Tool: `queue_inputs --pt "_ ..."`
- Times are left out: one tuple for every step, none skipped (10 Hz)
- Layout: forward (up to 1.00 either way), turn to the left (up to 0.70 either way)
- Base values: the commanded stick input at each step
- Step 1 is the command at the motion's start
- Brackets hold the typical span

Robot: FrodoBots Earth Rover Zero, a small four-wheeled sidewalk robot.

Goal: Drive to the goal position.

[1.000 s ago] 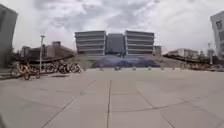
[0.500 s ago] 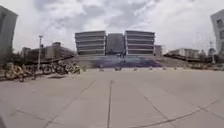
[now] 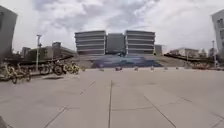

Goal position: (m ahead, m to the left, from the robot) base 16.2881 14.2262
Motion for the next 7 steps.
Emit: queue_inputs --pt "0.7 0.0" --pt "0.7 0.01" --pt "0.7 0.02" --pt "0.7 0.06" --pt "0.7 0.18" --pt "0.7 0.17" --pt "0.7 0.09"
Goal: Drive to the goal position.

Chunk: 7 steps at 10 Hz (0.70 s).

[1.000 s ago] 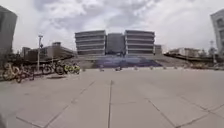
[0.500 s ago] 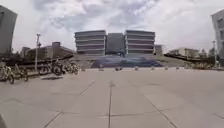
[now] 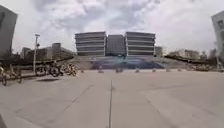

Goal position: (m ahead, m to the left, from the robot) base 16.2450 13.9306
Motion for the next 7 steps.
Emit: queue_inputs --pt "0.7 0.02" --pt "0.7 0.0" --pt "0.7 0.0" --pt "0.7 0.0" --pt "0.7 0.0" --pt "0.7 0.0" --pt "0.7 0.0"
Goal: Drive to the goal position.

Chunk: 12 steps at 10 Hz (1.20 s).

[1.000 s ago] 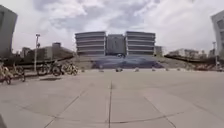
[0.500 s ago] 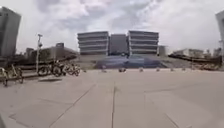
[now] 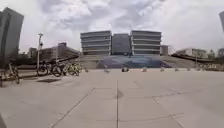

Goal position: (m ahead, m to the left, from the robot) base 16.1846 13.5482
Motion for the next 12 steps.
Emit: queue_inputs --pt "0.7 0.0" --pt "0.7 0.0" --pt "0.7 0.0" --pt "0.7 0.0" --pt "0.7 0.0" --pt "0.7 0.0" --pt "0.7 0.0" --pt "0.7 0.0" --pt "0.7 0.0" --pt "0.7 0.03" --pt "0.7 0.11" --pt "0.7 0.22"
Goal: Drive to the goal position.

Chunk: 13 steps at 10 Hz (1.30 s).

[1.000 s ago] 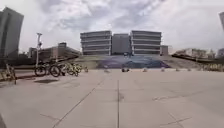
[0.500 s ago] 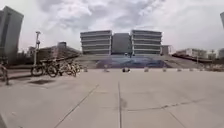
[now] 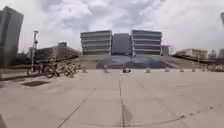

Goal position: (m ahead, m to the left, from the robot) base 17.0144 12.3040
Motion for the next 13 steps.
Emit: queue_inputs --pt "0.7 0.27" --pt "0.7 0.22" --pt "0.7 0.0" --pt "0.7 0.0" --pt "0.7 0.0" --pt "0.7 0.0" --pt "0.7 0.0" --pt "0.7 -0.13" --pt "0.7 -0.35" --pt "0.7 -0.35" --pt "0.7 -0.35" --pt "0.7 -0.35" --pt "0.7 0.0"
